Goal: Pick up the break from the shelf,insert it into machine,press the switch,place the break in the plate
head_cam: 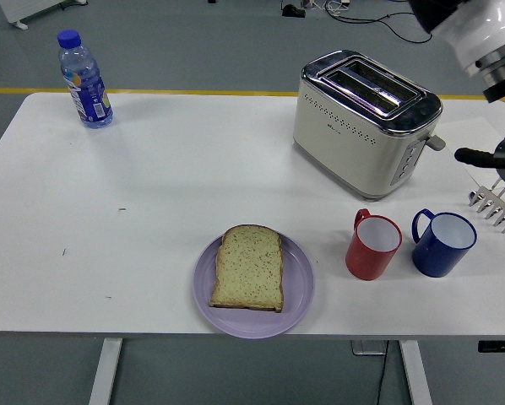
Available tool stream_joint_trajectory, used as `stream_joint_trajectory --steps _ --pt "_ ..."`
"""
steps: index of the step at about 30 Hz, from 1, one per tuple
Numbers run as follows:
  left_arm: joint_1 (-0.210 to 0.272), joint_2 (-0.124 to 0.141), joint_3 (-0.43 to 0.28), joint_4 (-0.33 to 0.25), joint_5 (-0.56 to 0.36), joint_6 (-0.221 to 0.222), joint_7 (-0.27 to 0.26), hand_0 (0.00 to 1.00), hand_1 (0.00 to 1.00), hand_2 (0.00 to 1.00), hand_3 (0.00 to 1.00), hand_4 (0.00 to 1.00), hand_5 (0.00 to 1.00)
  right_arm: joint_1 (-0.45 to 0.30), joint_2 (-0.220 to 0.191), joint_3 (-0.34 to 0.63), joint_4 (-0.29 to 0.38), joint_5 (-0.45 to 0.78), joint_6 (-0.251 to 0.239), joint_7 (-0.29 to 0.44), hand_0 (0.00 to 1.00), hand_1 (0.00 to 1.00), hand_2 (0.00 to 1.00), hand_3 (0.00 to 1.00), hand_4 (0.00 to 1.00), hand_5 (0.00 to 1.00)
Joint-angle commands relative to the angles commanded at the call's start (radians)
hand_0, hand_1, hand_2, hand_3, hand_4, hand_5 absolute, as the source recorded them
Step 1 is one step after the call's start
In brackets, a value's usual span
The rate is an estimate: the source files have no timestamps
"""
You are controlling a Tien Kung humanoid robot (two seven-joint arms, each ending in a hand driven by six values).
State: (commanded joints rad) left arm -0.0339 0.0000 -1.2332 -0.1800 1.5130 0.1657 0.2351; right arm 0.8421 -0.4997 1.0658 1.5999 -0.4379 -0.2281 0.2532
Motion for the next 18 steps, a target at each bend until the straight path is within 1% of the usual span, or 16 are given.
stream_joint_trajectory --steps 1,2,3,5,7,8,11,13,14,18 --pt "0.0 0.0 -0.001 0.0 0.001 0.0 0.0 0.618 0.474 0.433 0.57 0.318 0.899 -0.004 -0.006 0.011 -0.007 0.011 0.003 0.006 0.707 0.706 0.718 0.691 0.651 0.078" --pt "0.0 0.0 -0.001 0.0 0.001 0.0 0.0 0.617 0.473 0.431 0.571 0.319 0.899 -0.007 -0.009 0.018 -0.01 0.018 0.004 0.01 0.72 0.713 0.712 0.676 0.59 0.097" --pt "0.001 0.0 -0.002 0.0 0.001 0.0 0.0 0.617 0.473 0.431 0.571 0.319 0.899 -0.023 -0.023 0.045 -0.03 0.044 0.008 0.022 0.72 0.713 0.712 0.676 0.59 0.097" --pt "0.002 0.0 -0.002 0.0 -0.001 0.001 0.0 0.617 0.473 0.431 0.571 0.319 0.899 -0.052 -0.037 0.099 -0.064 0.082 0.013 0.032 0.72 0.713 0.712 0.676 0.59 0.097" --pt "0.003 0.0 -0.002 0.0 -0.002 0.001 -0.001 0.617 0.473 0.431 0.571 0.319 0.899 -0.07 -0.044 0.138 -0.085 0.098 0.019 0.035 0.72 0.713 0.712 0.676 0.59 0.097" --pt "0.004 0.0 -0.002 0.0 -0.004 0.001 -0.002 0.618 0.473 0.433 0.57 0.319 0.9 -0.091 -0.05 0.172 -0.109 0.112 0.028 0.038 0.728 0.713 0.712 0.659 0.496 0.156" --pt "0.006 0.0 -0.001 0.0 -0.009 0.001 -0.005 0.618 0.473 0.433 0.57 0.319 0.9 -0.139 -0.071 0.254 -0.167 0.135 0.049 0.034 0.728 0.713 0.712 0.659 0.496 0.156" --pt "0.006 0.0 -0.002 0.0 -0.008 0.001 -0.005 0.618 0.473 0.433 0.57 0.319 0.9 -0.165 -0.084 0.292 -0.196 0.142 0.058 0.03 0.728 0.713 0.712 0.659 0.496 0.156" --pt "0.005 0.0 -0.006 0.0 -0.003 0.0 -0.005 0.617 0.473 0.432 0.569 0.319 0.899 -0.182 -0.093 0.311 -0.212 0.144 0.061 0.03 0.738 0.718 0.722 0.669 0.498 0.187" --pt "0.003 0.0 -0.022 0.0 0.018 -0.003 -0.005 0.617 0.473 0.432 0.569 0.319 0.899 -0.243 -0.112 0.382 -0.256 0.167 0.075 0.025 0.738 0.718 0.722 0.669 0.498 0.187"
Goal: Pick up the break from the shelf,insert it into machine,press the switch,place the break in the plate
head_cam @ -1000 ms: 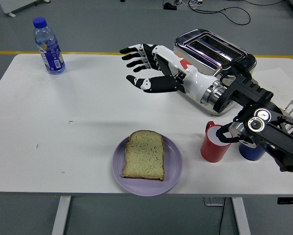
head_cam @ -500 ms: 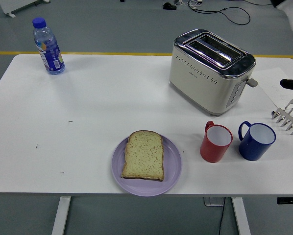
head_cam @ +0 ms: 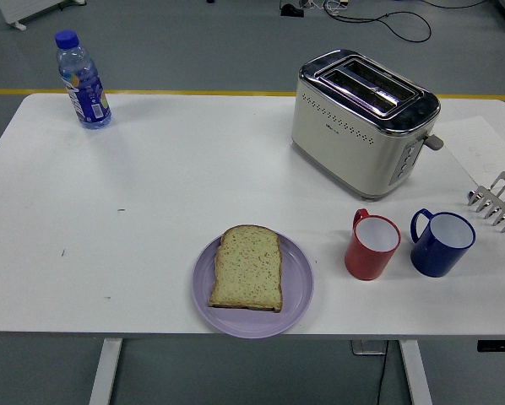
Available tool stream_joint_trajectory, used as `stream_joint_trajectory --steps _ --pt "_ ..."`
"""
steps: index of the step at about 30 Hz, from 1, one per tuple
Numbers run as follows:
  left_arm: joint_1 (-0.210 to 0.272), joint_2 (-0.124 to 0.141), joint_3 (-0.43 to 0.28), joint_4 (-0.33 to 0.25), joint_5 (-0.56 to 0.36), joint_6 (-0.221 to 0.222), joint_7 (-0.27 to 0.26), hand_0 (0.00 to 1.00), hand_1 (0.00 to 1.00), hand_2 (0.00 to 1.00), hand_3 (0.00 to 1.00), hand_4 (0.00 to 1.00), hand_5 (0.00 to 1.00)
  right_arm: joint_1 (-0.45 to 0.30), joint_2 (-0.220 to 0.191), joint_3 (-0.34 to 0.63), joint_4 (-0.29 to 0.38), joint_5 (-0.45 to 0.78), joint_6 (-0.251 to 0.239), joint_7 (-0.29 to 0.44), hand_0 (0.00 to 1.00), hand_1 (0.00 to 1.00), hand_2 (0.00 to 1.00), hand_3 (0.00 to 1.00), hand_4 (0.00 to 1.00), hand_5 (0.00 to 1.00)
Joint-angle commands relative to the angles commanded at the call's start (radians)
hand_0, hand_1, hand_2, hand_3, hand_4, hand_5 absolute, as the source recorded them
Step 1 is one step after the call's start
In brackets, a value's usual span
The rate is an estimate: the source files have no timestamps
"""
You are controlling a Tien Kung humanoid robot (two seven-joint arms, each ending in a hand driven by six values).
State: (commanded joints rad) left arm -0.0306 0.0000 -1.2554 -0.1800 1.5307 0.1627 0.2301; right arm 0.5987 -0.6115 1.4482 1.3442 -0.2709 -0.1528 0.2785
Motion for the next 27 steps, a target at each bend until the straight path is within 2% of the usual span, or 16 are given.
stream_joint_trajectory --steps 4,6,10,17,27 --pt "0.005 0.0 -0.018 0.0 0.021 -0.001 -0.001 0.617 0.473 0.432 0.568 0.319 0.9 -0.085 -0.016 0.066 -0.032 0.037 0.011 -0.019 0.742 0.719 0.723 0.667 0.507 0.197" --pt "0.005 0.0 -0.021 0.0 0.024 -0.001 0.0 0.617 0.473 0.432 0.568 0.319 0.9 -0.098 -0.018 0.072 -0.036 0.043 0.009 -0.024 0.742 0.719 0.723 0.667 0.507 0.197" --pt "0.004 0.0 -0.038 0.0 0.036 0.002 0.004 0.617 0.473 0.434 0.568 0.319 0.901 -0.18 -0.022 0.095 -0.062 0.115 0.009 -0.056 0.736 0.703 0.716 0.661 0.508 0.2" --pt "0.032 0.0 -0.086 0.0 0.102 -0.003 0.012 0.616 0.473 0.45 0.566 0.319 0.905 -0.342 0.03 0.156 -0.091 0.138 0.036 -0.079 0.728 0.699 0.714 0.66 0.511 0.205" --pt "0.05 0.0 -0.121 0.0 0.152 -0.009 0.015 0.615 0.473 0.45 0.565 0.317 0.904 -0.479 0.072 0.234 -0.096 0.126 0.048 -0.088 0.722 0.698 0.712 0.655 0.514 0.219"
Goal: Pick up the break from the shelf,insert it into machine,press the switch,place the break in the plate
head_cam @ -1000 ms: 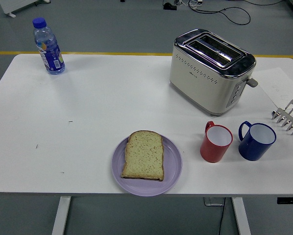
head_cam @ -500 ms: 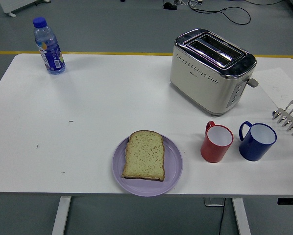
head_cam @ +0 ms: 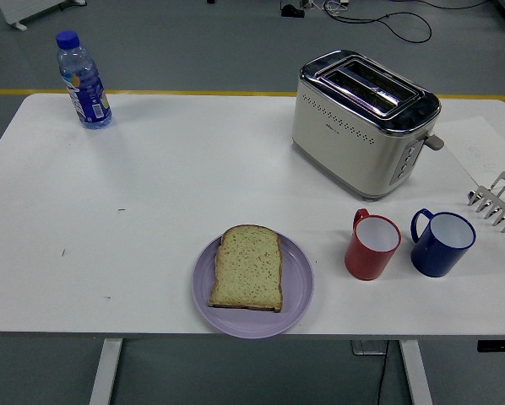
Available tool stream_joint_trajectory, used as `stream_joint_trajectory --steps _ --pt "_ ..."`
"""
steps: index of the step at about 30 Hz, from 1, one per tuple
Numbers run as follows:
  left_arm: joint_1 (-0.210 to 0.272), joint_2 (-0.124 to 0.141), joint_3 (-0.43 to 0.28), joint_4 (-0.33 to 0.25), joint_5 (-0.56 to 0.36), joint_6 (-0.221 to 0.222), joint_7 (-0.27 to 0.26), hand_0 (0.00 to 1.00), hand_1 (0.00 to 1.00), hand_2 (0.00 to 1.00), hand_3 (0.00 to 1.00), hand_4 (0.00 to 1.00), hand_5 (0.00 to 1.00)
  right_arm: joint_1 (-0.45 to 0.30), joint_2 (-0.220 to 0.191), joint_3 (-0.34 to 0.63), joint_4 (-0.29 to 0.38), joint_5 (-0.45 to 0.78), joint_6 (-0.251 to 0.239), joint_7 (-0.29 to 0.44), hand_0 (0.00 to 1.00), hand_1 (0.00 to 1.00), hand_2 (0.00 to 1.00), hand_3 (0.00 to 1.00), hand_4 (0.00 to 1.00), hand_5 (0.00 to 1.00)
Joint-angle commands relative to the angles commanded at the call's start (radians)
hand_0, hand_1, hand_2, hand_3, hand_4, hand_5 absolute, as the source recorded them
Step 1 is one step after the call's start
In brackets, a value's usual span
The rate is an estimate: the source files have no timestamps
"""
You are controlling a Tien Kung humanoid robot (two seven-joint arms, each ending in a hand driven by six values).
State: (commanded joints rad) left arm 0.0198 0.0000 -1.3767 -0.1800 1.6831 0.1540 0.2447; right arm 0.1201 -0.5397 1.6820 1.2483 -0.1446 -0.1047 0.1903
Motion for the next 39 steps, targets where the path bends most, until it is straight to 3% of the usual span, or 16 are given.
stream_joint_trajectory --steps 9,17,22,30,39 --pt "0.002 0.0 -0.032 0.0 0.037 -0.008 0.002 0.615 0.473 0.46 0.565 0.314 0.906 -0.11 0.046 0.072 0.015 -0.039 0.03 -0.012 0.721 0.697 0.71 0.653 0.521 0.227" --pt "-0.004 0.0 -0.024 0.0 0.024 -0.011 -0.002 0.614 0.475 0.467 0.563 0.313 0.907 -0.162 0.087 0.11 0.026 -0.052 0.043 -0.022 0.718 0.693 0.708 0.65 0.524 0.233" --pt "-0.018 0.0 -0.012 0.0 0.0 -0.009 -0.011 0.614 0.475 0.467 0.563 0.313 0.907 -0.191 0.129 0.137 0.05 -0.031 0.063 -0.089 0.718 0.693 0.708 0.65 0.524 0.233" --pt "-0.034 0.0 0.006 0.0 -0.026 -0.007 -0.017 0.614 0.479 0.471 0.562 0.31 0.91 -0.189 0.192 0.134 0.049 0.079 0.099 -0.181 0.689 0.651 0.686 0.62 0.521 0.236" --pt "-0.054 0.0 0.036 0.0 -0.069 -0.004 -0.021 0.613 0.48 0.471 0.562 0.311 0.912 -0.136 0.265 0.113 0.021 0.096 0.102 -0.178 0.68 0.644 0.672 0.61 0.51 0.221"
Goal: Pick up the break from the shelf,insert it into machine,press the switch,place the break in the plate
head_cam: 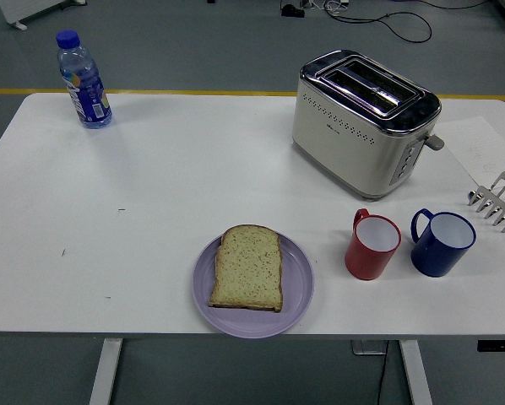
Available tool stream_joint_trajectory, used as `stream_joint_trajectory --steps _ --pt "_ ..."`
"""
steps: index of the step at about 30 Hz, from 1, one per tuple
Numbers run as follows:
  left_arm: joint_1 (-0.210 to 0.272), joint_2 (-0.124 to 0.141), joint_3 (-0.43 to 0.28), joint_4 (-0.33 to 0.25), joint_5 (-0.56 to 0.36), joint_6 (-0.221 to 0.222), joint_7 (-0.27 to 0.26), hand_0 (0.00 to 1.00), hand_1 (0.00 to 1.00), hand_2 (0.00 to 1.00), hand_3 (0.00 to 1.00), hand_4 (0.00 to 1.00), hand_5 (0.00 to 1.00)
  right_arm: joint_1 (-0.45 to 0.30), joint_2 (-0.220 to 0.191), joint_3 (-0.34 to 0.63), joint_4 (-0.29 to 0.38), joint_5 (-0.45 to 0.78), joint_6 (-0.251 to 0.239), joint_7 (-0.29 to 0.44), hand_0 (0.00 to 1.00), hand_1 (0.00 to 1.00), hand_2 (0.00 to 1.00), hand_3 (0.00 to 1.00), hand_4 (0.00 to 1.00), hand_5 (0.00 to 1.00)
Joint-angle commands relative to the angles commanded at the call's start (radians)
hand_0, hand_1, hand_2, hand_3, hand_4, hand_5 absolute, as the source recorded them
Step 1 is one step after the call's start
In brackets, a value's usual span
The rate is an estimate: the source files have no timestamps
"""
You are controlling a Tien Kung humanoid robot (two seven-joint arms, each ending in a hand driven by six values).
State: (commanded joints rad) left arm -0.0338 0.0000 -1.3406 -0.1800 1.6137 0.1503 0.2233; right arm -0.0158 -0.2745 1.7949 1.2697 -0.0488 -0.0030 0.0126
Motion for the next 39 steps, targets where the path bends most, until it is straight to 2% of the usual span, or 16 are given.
stream_joint_trajectory --steps 6,19,20,21,30,39 --pt "-0.007 0.0 0.013 0.0 -0.024 0.004 -0.001 0.614 0.481 0.471 0.562 0.311 0.912 0.021 0.015 -0.006 -0.01 -0.001 0.002 0.006 0.674 0.64 0.671 0.605 0.508 0.218" --pt "0.004 0.0 -0.033 0.0 0.058 -0.007 0.004 0.614 0.481 0.475 0.56 0.308 0.911 0.015 0.011 -0.007 -0.022 0.016 0.0 0.043 0.669 0.635 0.669 0.602 0.51 0.231" --pt "0.006 0.0 -0.033 0.0 0.06 -0.008 0.005 0.614 0.481 0.475 0.56 0.308 0.911 0.013 0.012 -0.007 -0.023 0.018 -0.001 0.047 0.669 0.635 0.669 0.602 0.51 0.231" --pt "0.007 0.0 -0.032 0.0 0.061 -0.008 0.006 0.613 0.481 0.476 0.561 0.304 0.91 0.012 0.012 -0.007 -0.024 0.019 -0.001 0.049 0.668 0.635 0.669 0.603 0.484 0.181" --pt "0.017 0.0 -0.039 0.0 0.085 -0.015 0.008 0.613 0.481 0.477 0.559 0.304 0.91 0.01 0.024 0.004 -0.027 0.021 -0.005 0.062 0.668 0.635 0.669 0.603 0.482 0.177" --pt "0.004 0.0 -0.036 0.0 0.082 -0.018 0.008 0.613 0.48 0.48 0.558 0.303 0.91 0.023 0.035 0.012 -0.027 0.02 -0.003 0.066 0.667 0.635 0.668 0.601 0.478 0.17"
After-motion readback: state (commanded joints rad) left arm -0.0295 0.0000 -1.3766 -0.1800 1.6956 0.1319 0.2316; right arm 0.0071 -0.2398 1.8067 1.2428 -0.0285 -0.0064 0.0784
